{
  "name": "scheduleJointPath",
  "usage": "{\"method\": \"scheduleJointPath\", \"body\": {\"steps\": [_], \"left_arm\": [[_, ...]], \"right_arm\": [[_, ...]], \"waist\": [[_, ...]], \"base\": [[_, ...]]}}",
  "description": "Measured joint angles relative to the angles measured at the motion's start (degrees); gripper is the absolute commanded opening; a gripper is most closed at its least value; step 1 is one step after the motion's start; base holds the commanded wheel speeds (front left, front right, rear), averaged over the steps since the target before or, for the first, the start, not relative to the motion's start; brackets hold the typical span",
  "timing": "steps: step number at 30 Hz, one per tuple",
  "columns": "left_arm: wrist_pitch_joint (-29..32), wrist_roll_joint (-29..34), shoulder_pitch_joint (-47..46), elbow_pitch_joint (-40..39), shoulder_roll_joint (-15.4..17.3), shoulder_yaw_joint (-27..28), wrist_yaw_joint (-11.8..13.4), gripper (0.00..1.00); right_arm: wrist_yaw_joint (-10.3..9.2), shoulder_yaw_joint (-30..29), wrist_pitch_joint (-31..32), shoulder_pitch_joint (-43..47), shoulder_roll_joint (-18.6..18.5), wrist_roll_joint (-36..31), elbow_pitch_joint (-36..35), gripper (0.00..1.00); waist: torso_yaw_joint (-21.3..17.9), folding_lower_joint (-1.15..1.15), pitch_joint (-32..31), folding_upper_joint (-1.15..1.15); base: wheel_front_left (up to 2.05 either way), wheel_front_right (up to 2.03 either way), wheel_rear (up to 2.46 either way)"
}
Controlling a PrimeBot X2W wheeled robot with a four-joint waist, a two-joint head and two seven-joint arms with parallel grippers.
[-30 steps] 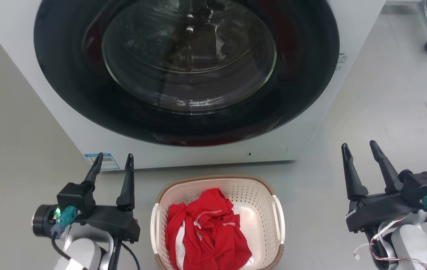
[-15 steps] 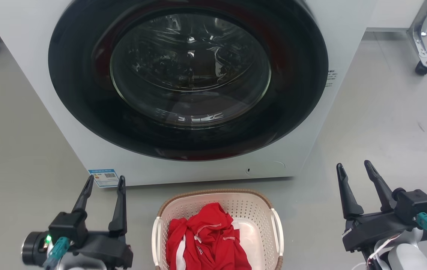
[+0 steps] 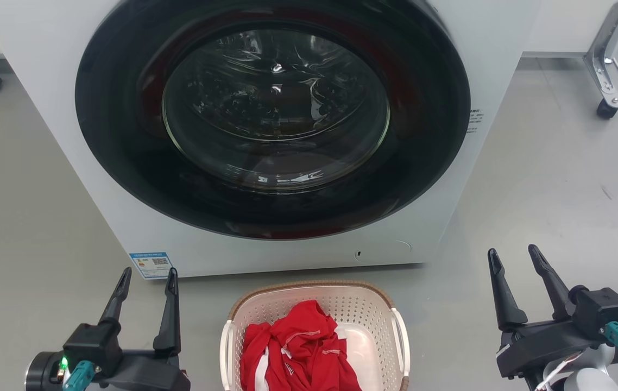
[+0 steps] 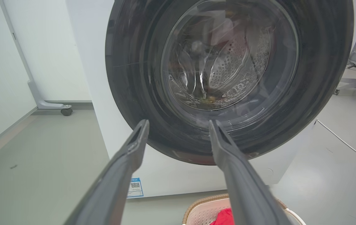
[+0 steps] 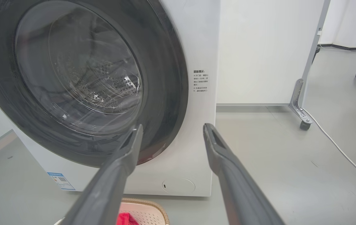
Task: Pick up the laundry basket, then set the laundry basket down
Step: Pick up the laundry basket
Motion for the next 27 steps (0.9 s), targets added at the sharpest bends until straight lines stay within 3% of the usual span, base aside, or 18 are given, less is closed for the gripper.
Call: {"method": "scheduleJointPath", "body": {"steps": [27], "left_arm": [[5.1, 1.0, 2.0, -5.5, 0.0, 1.1, 0.1, 1.00]], "right_arm": [[-1.25, -0.3, 3.4, 1.2, -0.5, 0.1, -4.4, 1.00]], "waist": [[0.5, 0.00, -0.1, 0.00]], "base": [[0.00, 0.00, 0.00]]}}
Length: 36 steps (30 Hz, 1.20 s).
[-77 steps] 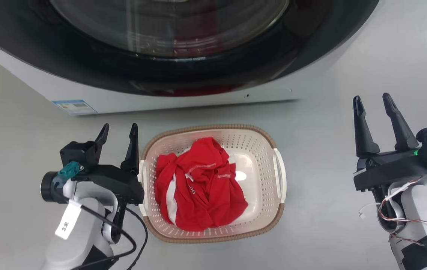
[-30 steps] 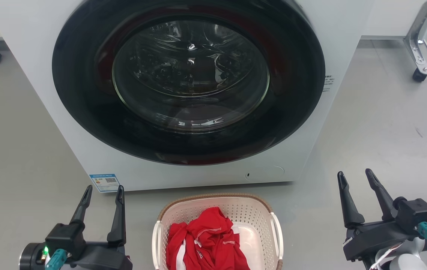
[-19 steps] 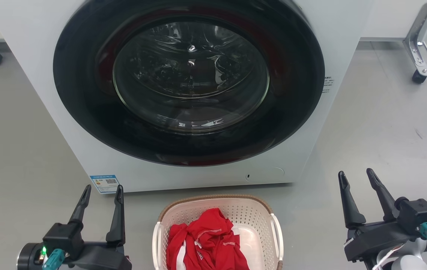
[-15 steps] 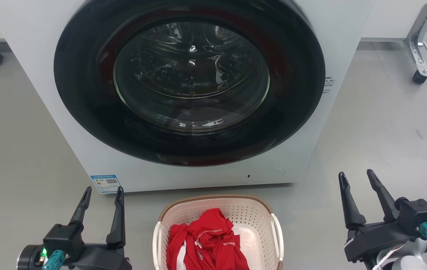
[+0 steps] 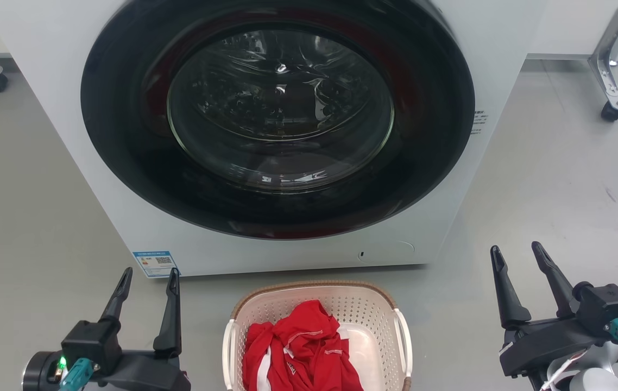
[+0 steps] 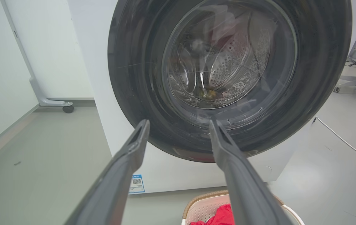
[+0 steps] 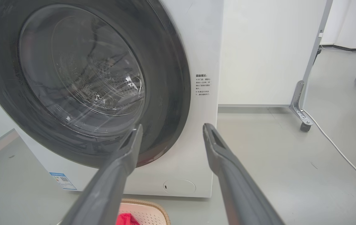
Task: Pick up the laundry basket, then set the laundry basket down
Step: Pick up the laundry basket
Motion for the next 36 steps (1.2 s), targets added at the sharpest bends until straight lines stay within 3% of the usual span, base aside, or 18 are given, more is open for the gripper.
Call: {"method": "scheduleJointPath", "body": {"steps": [14, 25, 36], "left_arm": [[2.0, 0.6, 0.7, -4.1, -0.5, 0.1, 0.4, 1.00], [4.0, 1.7, -1.9, -5.1, -1.5, -0.9, 0.4, 1.00], [7.1, 1.8, -7.3, -1.3, -2.3, -2.3, -0.1, 1.00]], "right_arm": [[-0.24, -0.6, 1.6, 1.0, -0.7, 0.2, -3.6, 1.00], [-0.41, -0.6, 3.5, -0.5, -0.8, 0.8, -4.2, 1.00], [0.89, 1.0, 5.6, -5.5, -0.8, 1.3, -1.7, 1.00]], "waist": [[0.1, 0.00, 3.5, 0.00], [-0.1, 0.02, 10.3, 0.00], [-1.1, 0.02, 19.2, 0.00]], "base": [[0.00, 0.00, 0.00], [0.00, 0.00, 0.00], [0.00, 0.00, 0.00]]}}
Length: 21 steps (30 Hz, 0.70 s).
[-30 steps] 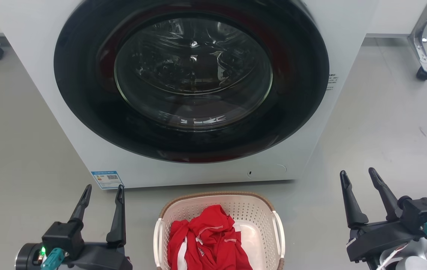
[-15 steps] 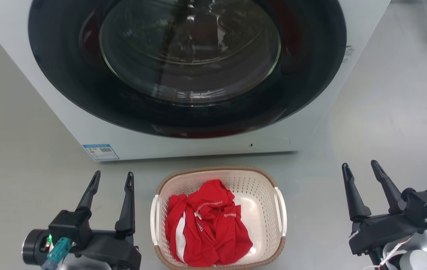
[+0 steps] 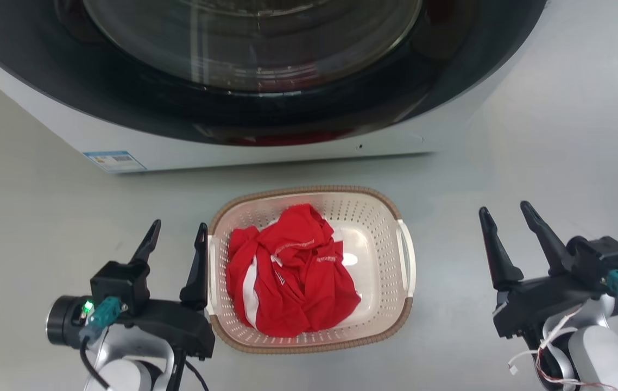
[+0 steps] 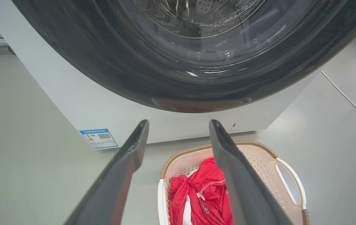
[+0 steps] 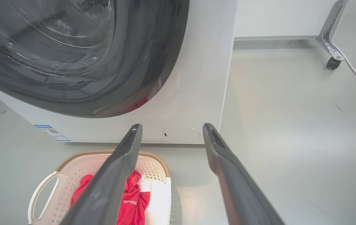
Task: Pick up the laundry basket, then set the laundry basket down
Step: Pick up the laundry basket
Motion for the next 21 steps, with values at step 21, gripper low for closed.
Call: {"method": "scheduleJointPath", "body": {"steps": [21], "left_arm": [[7.1, -2.9, -19.4, 17.8, -1.2, 1.1, -2.6, 1.00]], "right_arm": [[3.36, 3.5, 2.2, -17.7, 2.8, 0.2, 12.3, 1.00]], "waist": [[-2.0, -0.01, 18.8, 0.00]], "base": [[0.00, 0.00, 0.00]]}}
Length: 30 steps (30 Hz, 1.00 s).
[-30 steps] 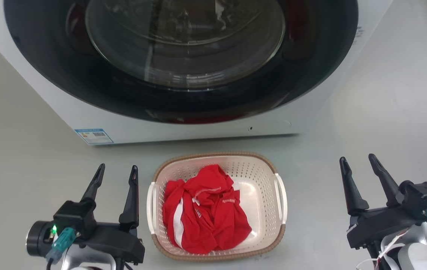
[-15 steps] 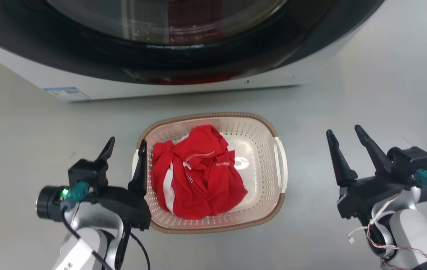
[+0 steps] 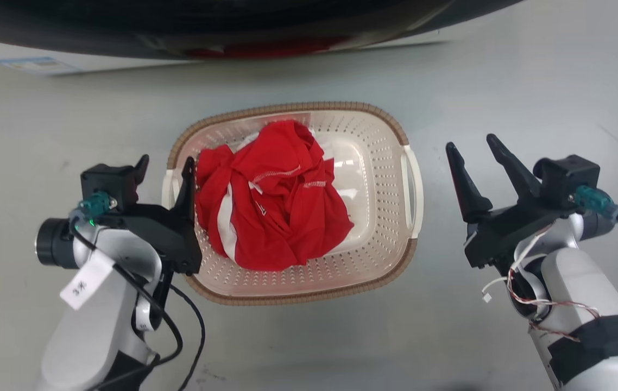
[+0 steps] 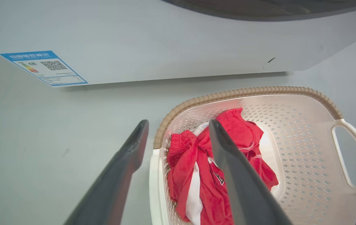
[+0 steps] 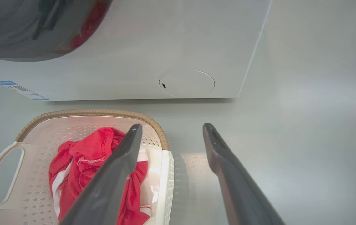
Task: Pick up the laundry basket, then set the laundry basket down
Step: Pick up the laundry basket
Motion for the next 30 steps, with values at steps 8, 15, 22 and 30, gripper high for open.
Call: {"method": "scheduleJointPath", "body": {"steps": [8, 15, 22, 30], "left_arm": [[0.5, -0.7, -5.3, 6.1, 0.2, 1.4, -0.9, 1.00], [0.5, -1.1, -7.6, 12.1, 0.5, 2.1, -1.5, 1.00], [-0.1, -2.6, -9.2, 17.3, -0.3, 1.9, -3.1, 1.00], [-1.2, -2.9, -11.7, 21.7, -0.9, 1.7, -4.5, 0.73]], "right_arm": [[0.68, 1.2, 0.0, -5.7, 1.3, 0.0, 4.8, 1.00], [1.37, 2.5, -0.9, -8.4, 2.1, -0.1, 9.5, 1.00], [2.09, 3.5, -2.1, -10.3, 2.9, -0.1, 14.4, 1.00], [2.23, 4.2, -3.3, -12.7, 3.3, 0.0, 18.5, 1.00]], "waist": [[-0.4, 0.00, 6.8, 0.00], [-0.7, 0.00, 11.2, 0.00], [-0.8, 0.00, 13.3, 0.00], [-0.6, -0.02, 13.8, -0.01]], "base": [[0.00, 0.00, 0.00], [0.00, 0.00, 0.00], [0.00, 0.00, 0.00], [0.00, 0.00, 0.00]]}}
